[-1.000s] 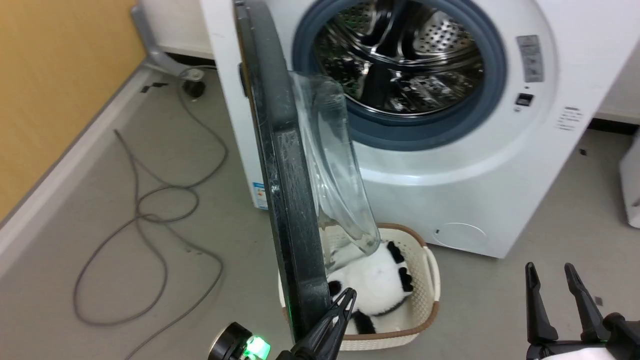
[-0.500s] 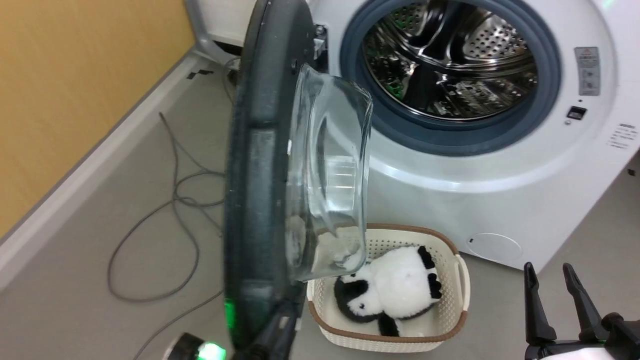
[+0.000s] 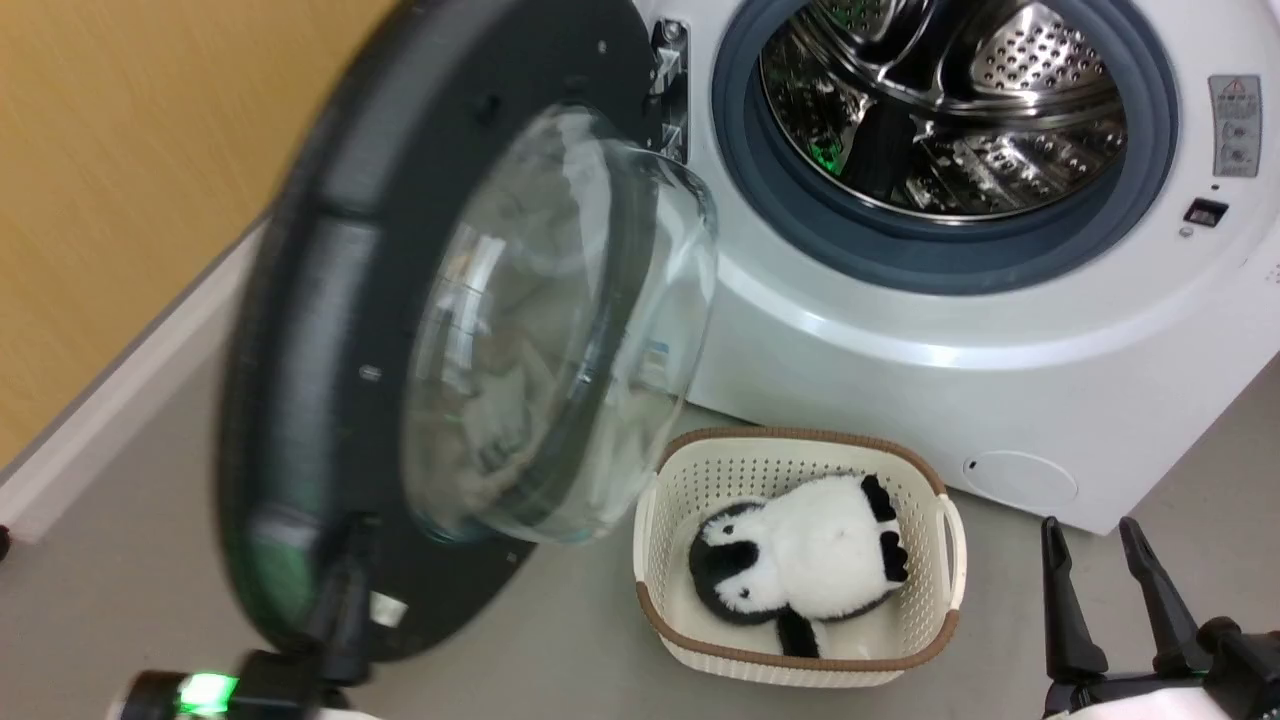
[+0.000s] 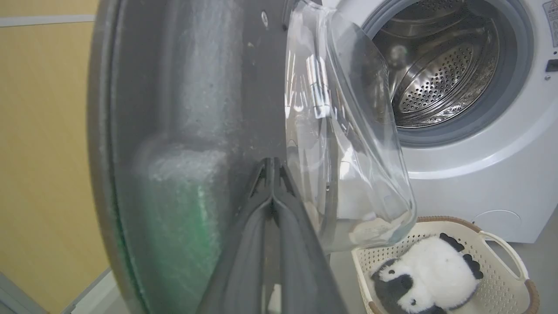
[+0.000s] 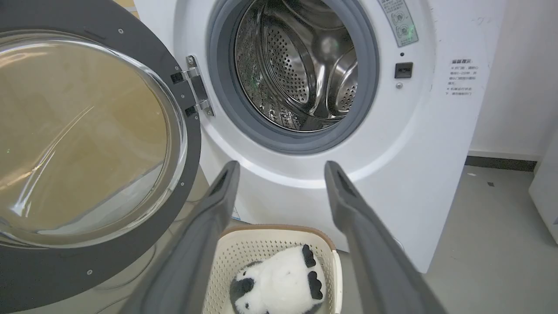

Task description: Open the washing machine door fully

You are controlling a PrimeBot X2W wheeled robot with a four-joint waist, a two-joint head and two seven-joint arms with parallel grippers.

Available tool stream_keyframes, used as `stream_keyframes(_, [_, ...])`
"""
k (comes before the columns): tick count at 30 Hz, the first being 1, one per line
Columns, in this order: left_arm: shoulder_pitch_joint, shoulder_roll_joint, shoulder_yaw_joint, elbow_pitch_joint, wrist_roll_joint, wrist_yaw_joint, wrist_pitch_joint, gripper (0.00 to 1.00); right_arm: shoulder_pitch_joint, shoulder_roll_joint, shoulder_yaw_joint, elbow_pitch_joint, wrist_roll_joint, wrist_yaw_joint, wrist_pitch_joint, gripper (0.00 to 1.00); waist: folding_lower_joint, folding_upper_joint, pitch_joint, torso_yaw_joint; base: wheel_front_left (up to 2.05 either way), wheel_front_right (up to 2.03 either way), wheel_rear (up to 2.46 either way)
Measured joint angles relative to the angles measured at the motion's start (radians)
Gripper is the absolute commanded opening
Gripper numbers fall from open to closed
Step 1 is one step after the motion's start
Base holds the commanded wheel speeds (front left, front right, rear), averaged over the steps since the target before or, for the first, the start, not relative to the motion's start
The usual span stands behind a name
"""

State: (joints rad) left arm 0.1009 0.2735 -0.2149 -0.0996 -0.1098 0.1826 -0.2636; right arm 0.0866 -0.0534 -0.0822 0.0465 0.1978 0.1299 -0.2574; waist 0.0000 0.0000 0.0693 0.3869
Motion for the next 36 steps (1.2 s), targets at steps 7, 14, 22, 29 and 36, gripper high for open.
stream_keyframes(7, [-0.026,0.005,0.141,0.061,-0.07,0.009,0.0,0.0,-0.02,0.0,0.005,-0.001,-0.016,0.0,0.0,1.0,0.0,0.0,0.035,-0.016,0.0,0.0,0.0])
stream_keyframes(14, [-0.094,-0.013,0.294,0.136,-0.115,0.004,0.0,0.0,-0.041,0.0,0.0,-0.002,-0.04,0.0,0.0,1.0,0.0,0.0,0.08,-0.041,0.0,0.0,0.0])
stream_keyframes(22, [-0.215,-0.029,0.419,0.249,-0.146,-0.048,0.0,0.0,-0.074,0.0,-0.008,-0.009,-0.059,0.0,0.0,1.0,0.0001,0.0,0.122,-0.058,0.0,0.0,0.0])
stream_keyframes(29, [-0.3,-0.026,0.523,0.351,-0.144,-0.081,0.0,0.0,-0.093,0.0,-0.004,-0.011,-0.076,0.0,0.0,1.0,0.0001,0.0,0.151,-0.081,0.0,0.0,0.0])
stream_keyframes(36, [-0.372,-0.016,0.598,0.437,-0.129,-0.116,0.0,0.0,-0.116,0.0,-0.011,-0.015,-0.088,0.0,0.0,1.0,0.0001,0.0,0.178,-0.105,0.0,0.0,0.0])
